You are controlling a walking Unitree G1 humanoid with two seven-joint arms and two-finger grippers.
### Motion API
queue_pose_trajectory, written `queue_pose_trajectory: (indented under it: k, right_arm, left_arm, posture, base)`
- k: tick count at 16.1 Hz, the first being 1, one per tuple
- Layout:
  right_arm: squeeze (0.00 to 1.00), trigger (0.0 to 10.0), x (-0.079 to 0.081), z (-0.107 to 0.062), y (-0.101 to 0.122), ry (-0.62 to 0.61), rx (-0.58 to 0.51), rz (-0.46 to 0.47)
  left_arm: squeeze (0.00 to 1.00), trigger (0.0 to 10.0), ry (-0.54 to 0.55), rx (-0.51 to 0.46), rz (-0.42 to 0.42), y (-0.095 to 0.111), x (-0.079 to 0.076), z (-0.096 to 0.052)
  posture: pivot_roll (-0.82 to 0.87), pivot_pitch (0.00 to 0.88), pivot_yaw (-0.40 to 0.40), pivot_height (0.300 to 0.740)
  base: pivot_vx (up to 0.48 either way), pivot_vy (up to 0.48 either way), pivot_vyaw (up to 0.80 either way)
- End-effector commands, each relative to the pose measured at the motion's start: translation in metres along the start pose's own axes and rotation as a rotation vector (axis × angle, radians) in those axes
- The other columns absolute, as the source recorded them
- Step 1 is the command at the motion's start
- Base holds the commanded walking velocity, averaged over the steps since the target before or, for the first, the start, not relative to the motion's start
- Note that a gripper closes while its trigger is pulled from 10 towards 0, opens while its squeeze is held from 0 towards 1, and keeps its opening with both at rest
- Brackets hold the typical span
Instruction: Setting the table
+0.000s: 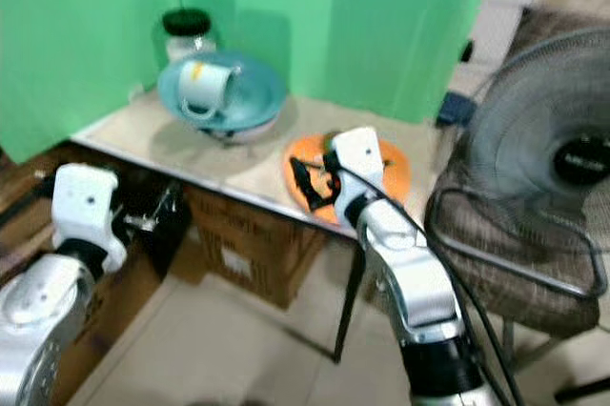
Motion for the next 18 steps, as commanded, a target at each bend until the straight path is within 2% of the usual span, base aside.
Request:
queue_pose_trajectory:
  k: [1, 8, 13, 16, 17, 18]
  right_arm:
    - [1.0, 10.0, -0.006, 0.004, 0.003, -0.03, 0.011, -0.005]
    - [1.0, 10.0, -0.017, 0.026, -0.012, -0.147, 0.167, 0.063]
    - [1.0, 10.0, -0.014, 0.029, -0.013, -0.153, 0.193, 0.076]
    - [1.0, 10.0, -0.018, 0.03, -0.018, -0.183, 0.217, 0.087]
    - [0.97, 10.0, -0.021, 0.03, -0.019, -0.199, 0.227, 0.094]
    - [0.83, 10.0, -0.023, 0.031, -0.02, -0.209, 0.236, 0.099]
  left_arm:
    - [0.0, 10.0, -0.006, -0.007, 0.01, 0.004, 0.001, 0.0]
    - [0.0, 10.0, -0.066, -0.014, -0.011, 0.005, -0.009, 0.002]
    - [0.0, 10.0, -0.074, -0.017, -0.015, 0.006, -0.009, 0.003]
    - [0.0, 10.0, -0.082, -0.017, -0.014, 0.007, -0.01, 0.004]
    - [0.0, 10.0, -0.083, -0.017, -0.013, 0.007, -0.01, 0.004]
    - [0.0, 10.0, -0.087, -0.017, -0.011, 0.007, -0.01, 0.005]
  posture:
    - [0.16, 0.0, -0.011, 0.74]
    - [0.15, 0.0, -0.004, 0.74]
    - [0.15, 0.0, -0.003, 0.74]
    - [0.14, 0.0, 0.002, 0.74]
    - [0.14, 0.0, 0.003, 0.74]
    - [0.15, 0.0, 0.004, 0.74]
  base:
    - [0.259, 0.0, 0.0]
    - [0.276, 0.0, 0.0]
    - [0.313, 0.0, 0.0]
    - [0.328, 0.0, 0.0]
    - [0.326, 0.0, 0.0]
    - [0.326, 0.0, 0.0]
Point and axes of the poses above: a point about 5 cm out from each wrist's last joint towards the gripper, its own z axis pointing out of the wrist towards the gripper, its own y axis along the axis of the wrist's last joint, x = y × z, the point moved 6 cm from there along z, pointing out of the wrist towards the gripper, and after that the axes turned 7 degrees about z, right-handed, at the moved point
